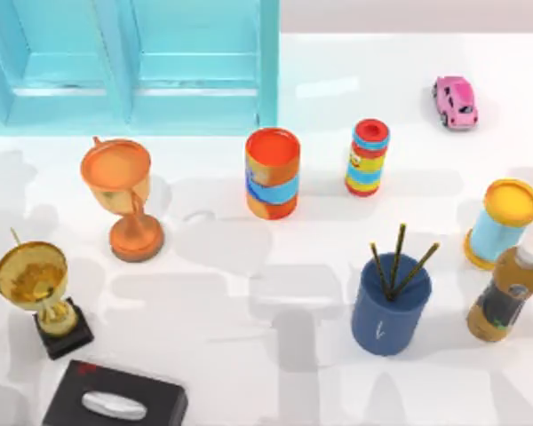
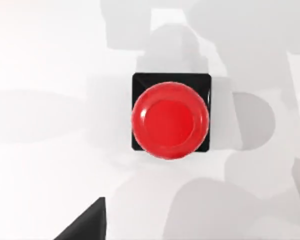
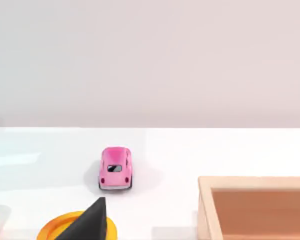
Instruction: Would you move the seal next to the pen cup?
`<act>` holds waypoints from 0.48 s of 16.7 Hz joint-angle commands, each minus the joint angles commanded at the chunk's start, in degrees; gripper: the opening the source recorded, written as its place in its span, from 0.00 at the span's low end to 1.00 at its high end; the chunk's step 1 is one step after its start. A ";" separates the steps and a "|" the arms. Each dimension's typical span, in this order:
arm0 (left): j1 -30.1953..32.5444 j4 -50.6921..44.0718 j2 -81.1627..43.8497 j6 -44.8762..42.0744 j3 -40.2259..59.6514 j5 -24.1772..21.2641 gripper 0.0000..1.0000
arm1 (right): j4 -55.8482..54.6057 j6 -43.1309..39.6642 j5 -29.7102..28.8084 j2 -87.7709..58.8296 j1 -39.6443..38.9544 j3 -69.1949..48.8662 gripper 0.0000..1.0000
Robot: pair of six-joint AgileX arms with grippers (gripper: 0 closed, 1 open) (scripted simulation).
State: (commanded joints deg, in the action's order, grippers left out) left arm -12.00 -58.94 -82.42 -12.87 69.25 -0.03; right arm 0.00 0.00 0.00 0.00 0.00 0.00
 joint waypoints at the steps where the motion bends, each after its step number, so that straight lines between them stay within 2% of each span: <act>1: -0.60 -3.00 -4.40 -0.70 3.73 -0.01 1.00 | 0.00 0.00 0.00 0.00 0.00 0.00 1.00; 5: -2.49 -12.11 -17.39 -2.88 15.49 -0.01 1.00 | 0.00 0.00 0.00 0.00 0.00 0.00 1.00; 8: -3.19 -15.43 -22.10 -3.68 19.92 -0.01 1.00 | 0.00 0.00 0.00 0.00 0.00 0.00 1.00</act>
State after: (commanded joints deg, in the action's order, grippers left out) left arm -15.19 -74.37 -104.52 -16.56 89.17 -0.04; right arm 0.00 0.00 0.00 0.00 0.00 0.00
